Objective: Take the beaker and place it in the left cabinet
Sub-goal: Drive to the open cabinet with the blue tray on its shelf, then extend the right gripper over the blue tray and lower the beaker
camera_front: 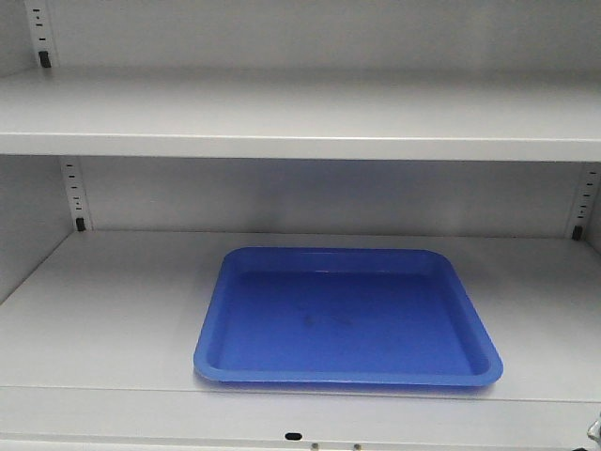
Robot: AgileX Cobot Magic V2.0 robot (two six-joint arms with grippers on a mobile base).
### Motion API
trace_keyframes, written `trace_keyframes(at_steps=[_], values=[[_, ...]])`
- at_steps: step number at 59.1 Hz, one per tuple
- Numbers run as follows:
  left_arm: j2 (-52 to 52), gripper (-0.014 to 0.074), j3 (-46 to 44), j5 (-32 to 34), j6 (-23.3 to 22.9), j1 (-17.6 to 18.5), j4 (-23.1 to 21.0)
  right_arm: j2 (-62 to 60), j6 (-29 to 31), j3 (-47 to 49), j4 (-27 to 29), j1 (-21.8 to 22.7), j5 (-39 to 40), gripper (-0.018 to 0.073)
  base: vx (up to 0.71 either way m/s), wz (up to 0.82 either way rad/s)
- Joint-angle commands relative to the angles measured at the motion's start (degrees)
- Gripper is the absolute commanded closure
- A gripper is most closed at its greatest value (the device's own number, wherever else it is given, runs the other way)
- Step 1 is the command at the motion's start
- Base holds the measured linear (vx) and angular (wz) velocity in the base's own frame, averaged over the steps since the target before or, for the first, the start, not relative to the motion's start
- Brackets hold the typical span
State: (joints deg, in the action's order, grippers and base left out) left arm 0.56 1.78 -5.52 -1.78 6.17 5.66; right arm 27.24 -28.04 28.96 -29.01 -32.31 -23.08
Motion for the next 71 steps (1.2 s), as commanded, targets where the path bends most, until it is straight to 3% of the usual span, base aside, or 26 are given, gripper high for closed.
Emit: trace_keyframes(at_steps=[1,30,43,48,54,66,71], values=[[1.0,0.0604,0.8,5.0,-0.2,0.4,-0.2,0.3,0.3,1.8,-1.3,0.2,4.3,0.0564,0.05,-0.03],[1.0,0.0604,0.8,5.0,-0.2,0.4,-0.2,0.5,0.3,1.8,-1.2,0.2,6.2,0.0564,0.01,-0.01],[1.0,0.0604,0.8,5.0,-0.2,0.4,-0.2,10.3,0.0,2.0,-8.9,0.2,22.5,0.0564,0.0,0.0],[1.0,0.0604,0.8,5.0,-0.2,0.4,-0.2,16.7,-0.4,3.4,-8.7,0.4,28.7,0.0564,0.0,0.0],[1.0,0.0604,0.8,5.0,-0.2,0.4,-0.2,26.2,-0.3,7.0,-4.9,3.1,33.2,0.0564,0.0,0.0],[1.0,0.0604,0.8,5.0,-0.2,0.4,-0.2,43.3,-0.1,14.7,4.3,14.7,49.9,0.0564,0.0,0.0],[1.0,0.0604,0.8,5.0,-0.2,0.4,-0.2,50.1,-0.1,17.7,5.7,17.1,54.3,0.0564,0.0,0.0]])
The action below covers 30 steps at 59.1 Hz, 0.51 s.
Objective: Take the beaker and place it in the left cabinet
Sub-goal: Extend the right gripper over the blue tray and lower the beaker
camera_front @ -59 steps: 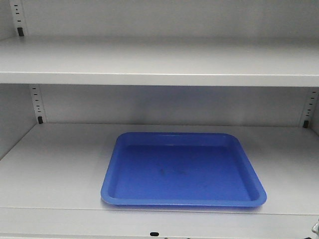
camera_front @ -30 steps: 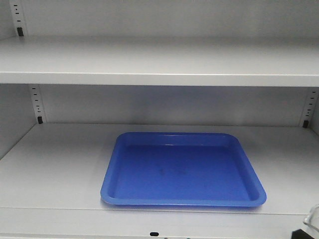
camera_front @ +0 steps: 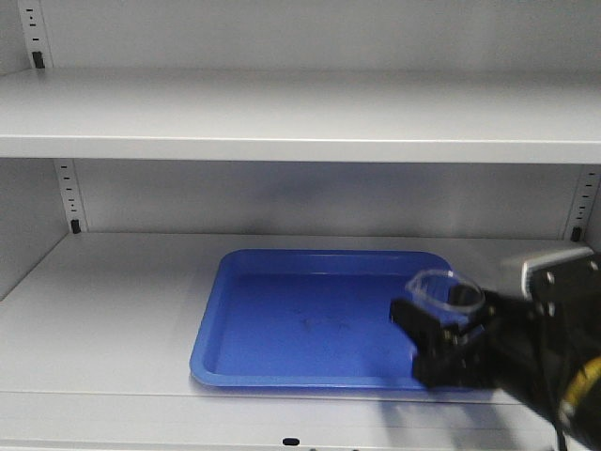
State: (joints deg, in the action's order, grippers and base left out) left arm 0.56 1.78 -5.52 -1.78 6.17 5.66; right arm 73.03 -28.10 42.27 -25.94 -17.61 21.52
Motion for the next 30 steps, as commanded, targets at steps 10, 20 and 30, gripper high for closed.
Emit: trace_keyframes(at_steps=[10,20,30], values=[[1.0,0.0604,0.8,5.0,-0.2,0.4,-0.2,14.8,-0.9,11.6,1.8,2.7,11.5,0.0564,0.0,0.0],[1.0,0.0604,0.8,5.0,-0.2,0.4,-0.2,22.5,-1.1,17.9,-1.7,2.7,11.4,0.0564,0.0,0.0],[1.0,0.0604,0.8,5.0,-0.2,0.4,-0.2,28.4,1.4,22.8,-3.5,2.7,11.0,0.0559,0.0,0.0]])
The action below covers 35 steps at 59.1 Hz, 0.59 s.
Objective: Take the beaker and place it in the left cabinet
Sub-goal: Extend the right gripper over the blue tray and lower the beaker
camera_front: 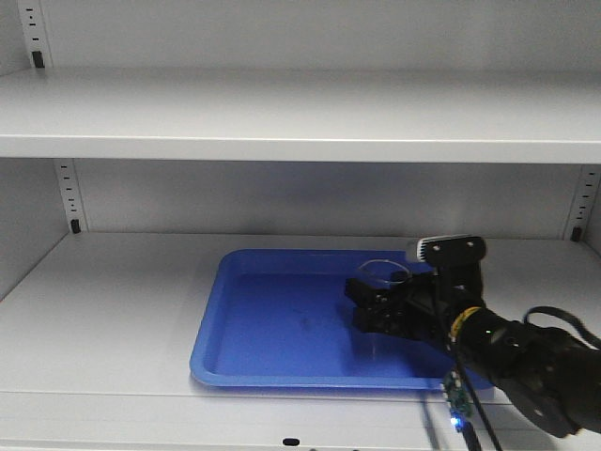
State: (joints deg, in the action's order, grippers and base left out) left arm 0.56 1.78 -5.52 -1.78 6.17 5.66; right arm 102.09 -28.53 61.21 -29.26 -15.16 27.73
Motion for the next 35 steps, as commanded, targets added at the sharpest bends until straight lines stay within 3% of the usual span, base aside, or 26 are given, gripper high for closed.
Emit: trace_keyframes(at_steps=[1,10,17,35], values=[[1.0,0.0604,0.8,5.0,-0.2,0.4,-0.2,-0.1,2.1,4.3,-0.1,0.2,4.8,0.0558,0.0,0.0],[1.0,0.0604,0.8,5.0,-0.2,0.4,-0.2,1.0,6.4,4.8,-0.4,0.2,4.5,0.0501,0.0,0.0],[1.0,0.0604,0.8,5.0,-0.2,0.4,-0.2,1.0,7.7,4.8,-1.4,0.2,4.6,0.0396,0.0,0.0],[1.0,0.0604,0.8,5.0,-0.2,0.4,-0.2,1.0,7.9,4.8,-1.6,0.2,4.6,-0.0041,0.0,0.0]])
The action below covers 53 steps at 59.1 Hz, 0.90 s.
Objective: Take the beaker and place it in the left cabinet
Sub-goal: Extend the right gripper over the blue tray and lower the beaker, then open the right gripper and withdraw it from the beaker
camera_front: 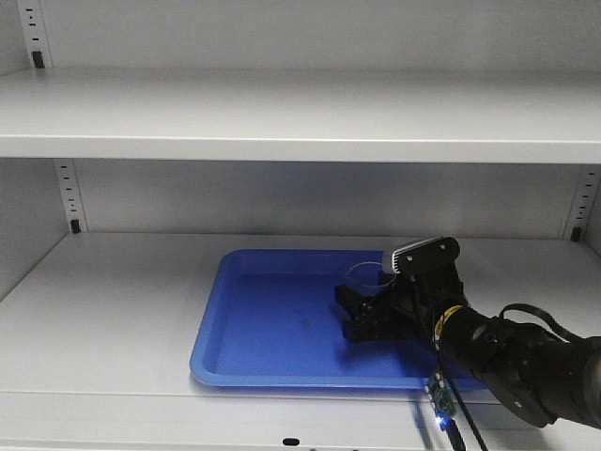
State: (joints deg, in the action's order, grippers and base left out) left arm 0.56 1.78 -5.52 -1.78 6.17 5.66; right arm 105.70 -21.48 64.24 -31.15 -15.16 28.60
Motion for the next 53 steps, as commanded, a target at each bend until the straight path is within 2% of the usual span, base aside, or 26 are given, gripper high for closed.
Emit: trace_keyframes(at_steps=[1,6,12,26,35,40,44,47,53], values=[[1.0,0.0604,0.8,5.0,-0.2,0.4,-0.2,-2.6,0.9,1.8,0.3,0.2,3.7,-0.0057,0.0,0.0],[1.0,0.0604,0.8,5.0,-0.2,0.4,-0.2,-2.7,0.9,1.8,0.3,0.2,3.7,-0.0124,0.0,0.0],[1.0,0.0604,0.8,5.0,-0.2,0.4,-0.2,-3.2,0.9,1.8,0.3,0.2,3.7,-0.0146,0.0,0.0],[1.0,0.0604,0.8,5.0,-0.2,0.4,-0.2,-7.9,1.0,1.8,0.3,0.2,3.7,-0.0109,0.0,0.0],[1.0,0.0604,0.8,5.0,-0.2,0.4,-0.2,-12.4,0.9,1.8,0.3,0.2,0.8,-0.0047,0.0,0.0],[1.0,0.0604,0.8,5.0,-0.2,0.4,-0.2,-14.7,0.8,1.6,0.3,0.2,-2.4,0.0022,0.0,0.0],[1.0,0.0604,0.8,5.0,-0.2,0.4,-0.2,-16.3,0.1,1.6,0.3,0.2,-5.7,0.0111,0.0,0.0],[1.0,0.0604,0.8,5.0,-0.2,0.4,-0.2,-17.4,-1.5,1.6,0.3,0.2,-9.3,0.0208,0.0,0.0],[1.0,0.0604,0.8,5.0,-0.2,0.4,-0.2,-20.6,-6.5,-0.4,0.3,0.2,-17.1,0.047,0.0,0.0]])
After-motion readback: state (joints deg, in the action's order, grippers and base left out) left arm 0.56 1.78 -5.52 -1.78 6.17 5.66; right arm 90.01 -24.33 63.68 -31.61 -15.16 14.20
